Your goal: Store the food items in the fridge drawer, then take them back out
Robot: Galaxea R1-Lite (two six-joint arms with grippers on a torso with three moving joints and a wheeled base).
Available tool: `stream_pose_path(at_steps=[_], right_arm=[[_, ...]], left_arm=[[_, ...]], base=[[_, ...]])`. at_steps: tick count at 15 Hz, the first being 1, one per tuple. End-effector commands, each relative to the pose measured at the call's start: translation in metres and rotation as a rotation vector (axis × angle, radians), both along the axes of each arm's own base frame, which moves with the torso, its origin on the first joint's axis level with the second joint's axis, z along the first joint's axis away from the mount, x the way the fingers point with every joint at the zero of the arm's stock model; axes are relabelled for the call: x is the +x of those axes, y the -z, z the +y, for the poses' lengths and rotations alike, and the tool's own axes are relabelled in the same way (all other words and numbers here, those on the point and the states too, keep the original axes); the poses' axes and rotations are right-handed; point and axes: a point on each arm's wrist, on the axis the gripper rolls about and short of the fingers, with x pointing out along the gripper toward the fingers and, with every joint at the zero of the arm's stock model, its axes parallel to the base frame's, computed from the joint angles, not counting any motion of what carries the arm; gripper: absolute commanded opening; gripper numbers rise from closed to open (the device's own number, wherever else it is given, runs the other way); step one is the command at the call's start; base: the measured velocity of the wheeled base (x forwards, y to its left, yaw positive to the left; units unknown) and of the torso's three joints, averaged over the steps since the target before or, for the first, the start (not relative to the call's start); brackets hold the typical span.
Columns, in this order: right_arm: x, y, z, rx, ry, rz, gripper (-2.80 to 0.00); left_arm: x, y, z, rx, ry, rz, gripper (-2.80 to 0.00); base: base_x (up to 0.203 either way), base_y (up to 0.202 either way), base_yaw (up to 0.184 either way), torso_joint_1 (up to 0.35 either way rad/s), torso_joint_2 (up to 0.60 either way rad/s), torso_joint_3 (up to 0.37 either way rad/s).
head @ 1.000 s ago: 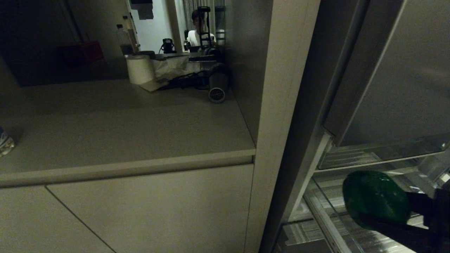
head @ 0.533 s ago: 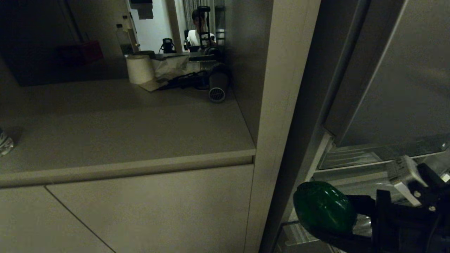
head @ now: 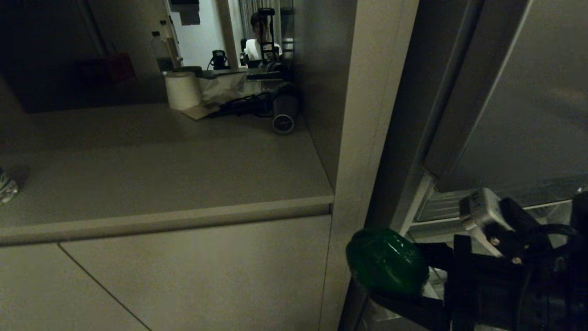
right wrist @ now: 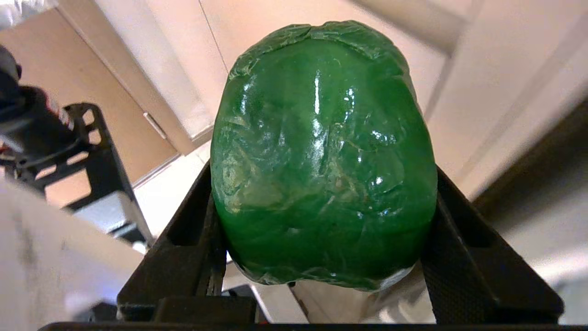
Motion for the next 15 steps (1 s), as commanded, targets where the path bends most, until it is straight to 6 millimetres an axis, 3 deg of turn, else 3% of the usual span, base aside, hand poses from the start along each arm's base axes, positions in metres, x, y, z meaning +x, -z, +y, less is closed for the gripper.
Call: stream_pose_path(at_steps=[1, 10, 15], right_arm=[[0.010, 0.003, 0.025, -0.024, -0.027, 0.015, -2.80], [0.020, -0.004, 0.089, -0.030, -0.028, -0.013, -2.80], [0.028, -0.029, 0.118, 0.057, 0.057, -0.055, -2.80]], left_arm=[[0.000, 0.000, 0.000, 0.000, 0.000, 0.001, -2.80], [0.000, 0.000, 0.000, 0.000, -0.001, 0.001, -2.80], [0.000, 0.000, 0.000, 0.000, 0.000, 0.001, -2.80]], base=[[0.000, 0.000, 0.000, 0.000, 0.00, 0.000], [0.000, 0.000, 0.000, 0.000, 0.00, 0.000], [0.000, 0.000, 0.000, 0.000, 0.00, 0.000]])
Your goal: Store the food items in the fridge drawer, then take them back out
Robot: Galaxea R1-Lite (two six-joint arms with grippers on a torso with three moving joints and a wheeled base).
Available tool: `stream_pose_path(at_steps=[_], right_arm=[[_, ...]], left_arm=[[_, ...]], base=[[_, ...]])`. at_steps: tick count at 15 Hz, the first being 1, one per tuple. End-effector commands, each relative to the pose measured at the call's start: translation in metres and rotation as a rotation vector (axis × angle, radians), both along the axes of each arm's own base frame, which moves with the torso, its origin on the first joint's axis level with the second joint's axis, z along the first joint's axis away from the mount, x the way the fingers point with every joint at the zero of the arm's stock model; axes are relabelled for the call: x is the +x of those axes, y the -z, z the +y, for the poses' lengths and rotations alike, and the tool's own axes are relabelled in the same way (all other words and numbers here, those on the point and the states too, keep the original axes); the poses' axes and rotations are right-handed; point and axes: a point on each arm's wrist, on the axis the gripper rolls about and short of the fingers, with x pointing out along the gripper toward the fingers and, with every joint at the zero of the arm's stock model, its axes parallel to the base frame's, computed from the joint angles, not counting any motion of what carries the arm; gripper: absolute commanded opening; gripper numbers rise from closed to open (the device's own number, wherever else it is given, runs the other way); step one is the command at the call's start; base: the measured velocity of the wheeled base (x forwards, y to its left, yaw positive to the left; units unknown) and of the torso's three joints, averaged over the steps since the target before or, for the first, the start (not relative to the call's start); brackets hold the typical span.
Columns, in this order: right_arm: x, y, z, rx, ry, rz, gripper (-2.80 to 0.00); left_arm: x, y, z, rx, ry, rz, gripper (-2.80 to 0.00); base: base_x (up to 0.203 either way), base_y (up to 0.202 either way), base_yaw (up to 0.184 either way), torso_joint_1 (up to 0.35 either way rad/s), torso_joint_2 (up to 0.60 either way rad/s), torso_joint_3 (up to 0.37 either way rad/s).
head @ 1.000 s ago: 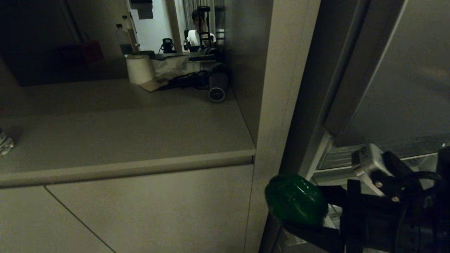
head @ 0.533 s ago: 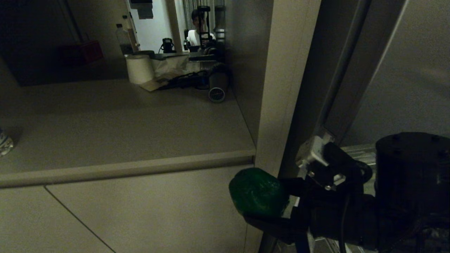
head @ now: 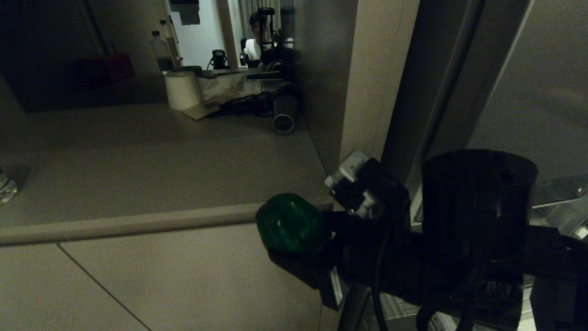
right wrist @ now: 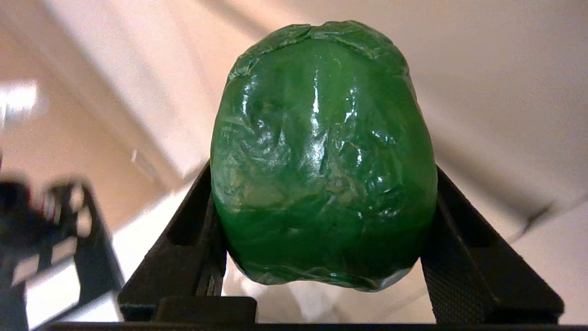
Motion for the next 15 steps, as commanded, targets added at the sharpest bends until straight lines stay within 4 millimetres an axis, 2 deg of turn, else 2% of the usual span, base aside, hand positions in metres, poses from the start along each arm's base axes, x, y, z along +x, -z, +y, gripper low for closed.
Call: stream_pose_path(at_steps=[1, 4, 7, 12, 15], right_arm=[[0.009, -0.004, 0.016, 0.020, 0.044, -0.009, -2.80], [0.027, -0.005, 0.038, 0.109, 0.166, -0.072, -2.80], [0.041, 0.002, 0.056, 0.150, 0.295, -0.133, -2.80], [0.051, -0.005, 0.074, 0.185, 0.454, -0.180, -2.80], [0.064, -0.001, 0.090, 0.205, 0.537, -0.194, -2.80]], left_arm=[[0.000, 0.000, 0.000, 0.000, -0.002, 0.001, -2.80], [0.000, 0.000, 0.000, 0.000, 0.000, 0.001, -2.80], [0.000, 0.000, 0.000, 0.000, -0.002, 0.001, -2.80], [0.000, 0.000, 0.000, 0.000, 0.000, 0.001, -2.80], [0.000, 0.000, 0.000, 0.000, -0.002, 0.001, -2.80]], base=[[0.000, 0.000, 0.000, 0.000, 0.00, 0.000], [0.000, 0.000, 0.000, 0.000, 0.00, 0.000], [0.000, 0.000, 0.000, 0.000, 0.00, 0.000], [0.000, 0.000, 0.000, 0.000, 0.00, 0.000], [0.000, 0.000, 0.000, 0.000, 0.00, 0.000]])
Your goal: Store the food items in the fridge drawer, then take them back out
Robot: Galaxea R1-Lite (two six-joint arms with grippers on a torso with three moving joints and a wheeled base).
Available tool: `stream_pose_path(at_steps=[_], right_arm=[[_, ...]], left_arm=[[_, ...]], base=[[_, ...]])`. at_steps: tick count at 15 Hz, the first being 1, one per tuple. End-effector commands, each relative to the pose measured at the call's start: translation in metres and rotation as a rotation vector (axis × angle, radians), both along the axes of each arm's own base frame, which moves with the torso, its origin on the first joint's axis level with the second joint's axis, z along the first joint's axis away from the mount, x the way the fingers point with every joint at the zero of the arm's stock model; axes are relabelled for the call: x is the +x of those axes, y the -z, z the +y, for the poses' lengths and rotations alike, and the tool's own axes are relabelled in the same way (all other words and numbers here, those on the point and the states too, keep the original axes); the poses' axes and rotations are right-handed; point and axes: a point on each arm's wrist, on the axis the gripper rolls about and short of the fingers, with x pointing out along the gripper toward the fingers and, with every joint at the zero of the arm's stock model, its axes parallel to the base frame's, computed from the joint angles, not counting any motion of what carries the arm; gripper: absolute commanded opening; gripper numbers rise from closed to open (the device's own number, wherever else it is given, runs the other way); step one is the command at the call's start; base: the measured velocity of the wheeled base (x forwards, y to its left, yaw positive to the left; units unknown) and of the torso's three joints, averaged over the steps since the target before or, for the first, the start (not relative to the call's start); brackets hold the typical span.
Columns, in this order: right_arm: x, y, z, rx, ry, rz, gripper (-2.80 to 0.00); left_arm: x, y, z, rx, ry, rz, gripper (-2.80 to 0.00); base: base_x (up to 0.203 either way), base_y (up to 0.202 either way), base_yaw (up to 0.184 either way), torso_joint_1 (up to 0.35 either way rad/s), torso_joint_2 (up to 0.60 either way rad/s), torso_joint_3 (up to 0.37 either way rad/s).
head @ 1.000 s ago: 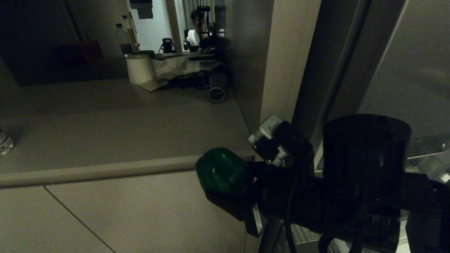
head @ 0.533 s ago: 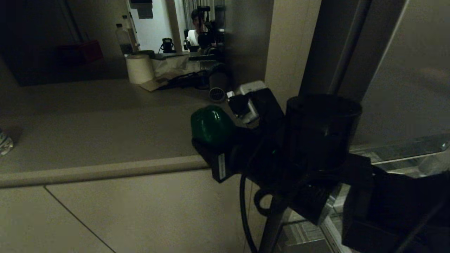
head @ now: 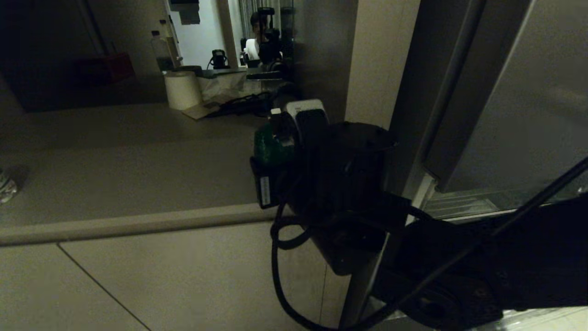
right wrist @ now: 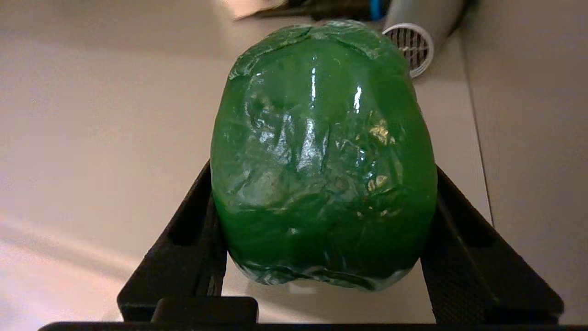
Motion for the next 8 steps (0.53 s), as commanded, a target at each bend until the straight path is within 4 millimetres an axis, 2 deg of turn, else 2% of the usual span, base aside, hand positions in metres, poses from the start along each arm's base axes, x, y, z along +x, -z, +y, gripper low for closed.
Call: stream_pose_path(at_steps=[1, 4, 8], right_arm=[[0.010, 0.013, 0.014, -0.015, 0.035, 0.003, -2.80], [0.020, 0.024, 0.027, -0.049, 0.137, -0.004, -2.80], [0.029, 0.026, 0.037, -0.031, 0.155, -0.019, -2.80]], left_arm=[[0.000, 0.000, 0.000, 0.000, 0.001, 0.001, -2.80], [0.000, 0.000, 0.000, 0.000, -0.001, 0.001, -2.80], [0.000, 0.000, 0.000, 0.000, 0.001, 0.001, -2.80]], base=[[0.000, 0.000, 0.000, 0.000, 0.00, 0.000], [0.000, 0.000, 0.000, 0.000, 0.00, 0.000], [0.000, 0.000, 0.000, 0.000, 0.00, 0.000]])
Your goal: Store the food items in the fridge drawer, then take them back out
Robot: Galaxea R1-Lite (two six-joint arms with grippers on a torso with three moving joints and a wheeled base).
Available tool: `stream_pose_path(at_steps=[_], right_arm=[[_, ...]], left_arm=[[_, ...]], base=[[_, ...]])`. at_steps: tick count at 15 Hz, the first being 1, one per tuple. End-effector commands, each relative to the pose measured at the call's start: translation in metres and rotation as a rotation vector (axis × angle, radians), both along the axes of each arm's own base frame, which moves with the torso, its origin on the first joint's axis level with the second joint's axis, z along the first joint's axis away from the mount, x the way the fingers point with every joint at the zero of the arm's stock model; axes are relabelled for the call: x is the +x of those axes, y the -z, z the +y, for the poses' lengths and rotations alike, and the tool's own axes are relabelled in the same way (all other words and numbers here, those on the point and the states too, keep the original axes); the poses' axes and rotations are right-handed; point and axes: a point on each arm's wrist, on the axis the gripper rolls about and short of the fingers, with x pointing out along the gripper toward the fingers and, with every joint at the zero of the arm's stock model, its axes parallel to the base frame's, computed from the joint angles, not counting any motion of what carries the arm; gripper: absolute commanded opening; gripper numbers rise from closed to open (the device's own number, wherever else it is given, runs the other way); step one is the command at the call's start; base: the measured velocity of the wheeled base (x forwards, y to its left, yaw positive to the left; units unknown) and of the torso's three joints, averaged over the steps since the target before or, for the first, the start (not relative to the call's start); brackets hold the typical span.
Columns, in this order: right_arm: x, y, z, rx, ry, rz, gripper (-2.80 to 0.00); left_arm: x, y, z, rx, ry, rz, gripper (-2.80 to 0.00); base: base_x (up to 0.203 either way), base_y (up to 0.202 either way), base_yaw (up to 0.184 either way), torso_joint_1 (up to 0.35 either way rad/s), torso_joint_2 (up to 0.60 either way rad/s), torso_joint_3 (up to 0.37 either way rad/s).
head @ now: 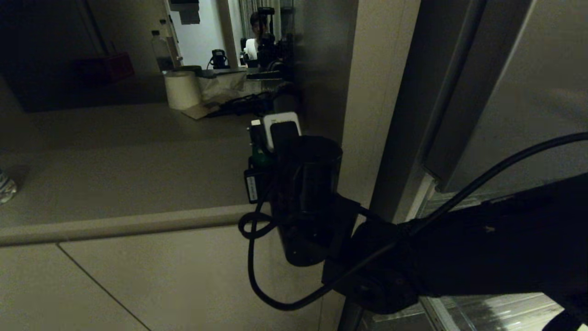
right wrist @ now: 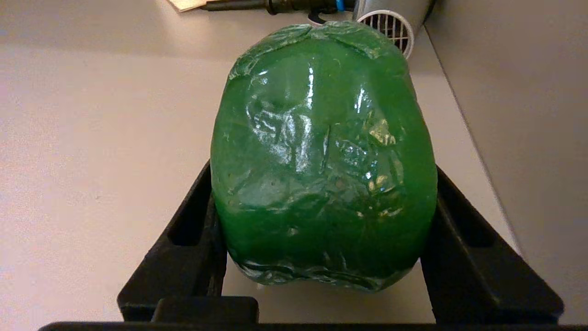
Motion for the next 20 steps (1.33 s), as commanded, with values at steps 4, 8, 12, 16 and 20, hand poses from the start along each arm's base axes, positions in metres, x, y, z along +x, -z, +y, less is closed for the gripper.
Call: stream_pose_path(at_steps=[4, 8, 12, 16, 20], right_arm=[[0.016, 0.006, 0.006, 0.000, 0.057, -0.008, -2.80], [0.027, 0.004, 0.004, 0.017, 0.092, -0.017, -2.80], [0.035, 0.004, 0.002, 0.018, 0.110, -0.023, -2.80], [0.038, 0.009, 0.002, 0.010, 0.116, -0.018, 0.00], [0.038, 0.009, 0.002, 0.010, 0.116, -0.018, 0.00]], left_arm=[[0.000, 0.000, 0.000, 0.000, 0.000, 0.001, -2.80], [0.000, 0.000, 0.000, 0.000, -0.001, 0.001, -2.80], [0.000, 0.000, 0.000, 0.000, 0.000, 0.001, -2.80], [0.000, 0.000, 0.000, 0.000, -0.001, 0.001, -2.80], [0.000, 0.000, 0.000, 0.000, -0.001, 0.001, -2.80]], base=[[0.000, 0.000, 0.000, 0.000, 0.00, 0.000], [0.000, 0.000, 0.000, 0.000, 0.00, 0.000], [0.000, 0.000, 0.000, 0.000, 0.00, 0.000], [0.000, 0.000, 0.000, 0.000, 0.00, 0.000], [0.000, 0.000, 0.000, 0.000, 0.00, 0.000]])
